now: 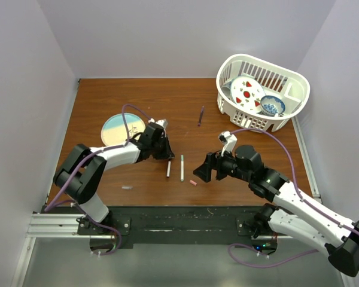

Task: Insert the pens into the pen caps

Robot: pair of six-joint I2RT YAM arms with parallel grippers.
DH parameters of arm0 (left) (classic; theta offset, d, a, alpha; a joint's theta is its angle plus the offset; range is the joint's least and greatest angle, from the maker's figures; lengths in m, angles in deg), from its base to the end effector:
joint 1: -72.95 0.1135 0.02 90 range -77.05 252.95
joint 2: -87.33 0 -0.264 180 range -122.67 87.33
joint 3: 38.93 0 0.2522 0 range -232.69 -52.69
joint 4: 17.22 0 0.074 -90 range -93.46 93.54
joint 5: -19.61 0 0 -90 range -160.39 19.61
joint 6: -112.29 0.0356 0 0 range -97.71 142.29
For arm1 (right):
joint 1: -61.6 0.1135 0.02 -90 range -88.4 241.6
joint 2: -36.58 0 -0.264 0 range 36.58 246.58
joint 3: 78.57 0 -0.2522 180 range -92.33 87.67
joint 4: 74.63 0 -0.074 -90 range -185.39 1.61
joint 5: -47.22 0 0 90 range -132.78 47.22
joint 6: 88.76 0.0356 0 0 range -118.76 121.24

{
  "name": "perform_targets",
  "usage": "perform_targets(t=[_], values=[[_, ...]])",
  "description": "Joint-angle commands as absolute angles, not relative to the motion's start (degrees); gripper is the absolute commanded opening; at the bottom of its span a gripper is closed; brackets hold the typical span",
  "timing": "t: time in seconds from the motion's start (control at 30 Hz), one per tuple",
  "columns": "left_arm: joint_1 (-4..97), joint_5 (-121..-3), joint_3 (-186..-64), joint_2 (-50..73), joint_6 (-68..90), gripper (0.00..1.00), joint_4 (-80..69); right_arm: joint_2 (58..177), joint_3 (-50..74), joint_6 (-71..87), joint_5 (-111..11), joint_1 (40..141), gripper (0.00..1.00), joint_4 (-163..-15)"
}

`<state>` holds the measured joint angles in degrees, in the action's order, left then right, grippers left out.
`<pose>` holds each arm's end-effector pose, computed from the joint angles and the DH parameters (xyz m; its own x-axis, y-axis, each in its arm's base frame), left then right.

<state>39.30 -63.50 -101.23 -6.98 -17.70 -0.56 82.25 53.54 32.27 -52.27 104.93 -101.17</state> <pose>0.2689 -0.1841 0.1610 -0.8748 -0.1841 -0.4481 0.0703 0.8669 -0.4934 0.1320 0.1326 0.2672 -0.6619 0.0745 -0.7459 -0.5192 0.6721 0.5279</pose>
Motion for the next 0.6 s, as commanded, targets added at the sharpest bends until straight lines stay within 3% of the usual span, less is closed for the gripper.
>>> perform_targets(t=[0.0, 0.1, 0.27, 0.3, 0.4, 0.57], values=[[38.5, -64.86, -103.32, -8.74, -18.49, 0.18, -1.43, 82.72, 50.76, 31.04, -51.12, 104.84, 0.88, -101.93], [38.41, -65.3, -102.97, -8.22, -18.4, 0.35, -0.91, 82.2, 51.89, 32.09, -51.13, 104.84, 0.89, -100.53], [38.68, -63.98, -103.4, -7.07, -18.31, 0.51, -0.64, 82.89, 51.46, 33.32, -52.8, 104.76, 0.89, -99.82], [38.76, -63.98, -103.67, -6.55, -18.23, 0.59, -0.38, 83.16, 50.76, 33.67, -52.19, 104.84, 0.88, -100.86], [38.85, -63.54, -105.6, -5.49, -17.44, 0.66, 0.84, 83.51, 49.97, 33.85, -50.16, 104.84, 0.88, -102.1], [39.03, -60.99, -113.94, -8.28, -11.29, 0.7, 2.95, 82.64, 49.61, 34.47, -51.21, 104.84, 0.88, -102.19]])
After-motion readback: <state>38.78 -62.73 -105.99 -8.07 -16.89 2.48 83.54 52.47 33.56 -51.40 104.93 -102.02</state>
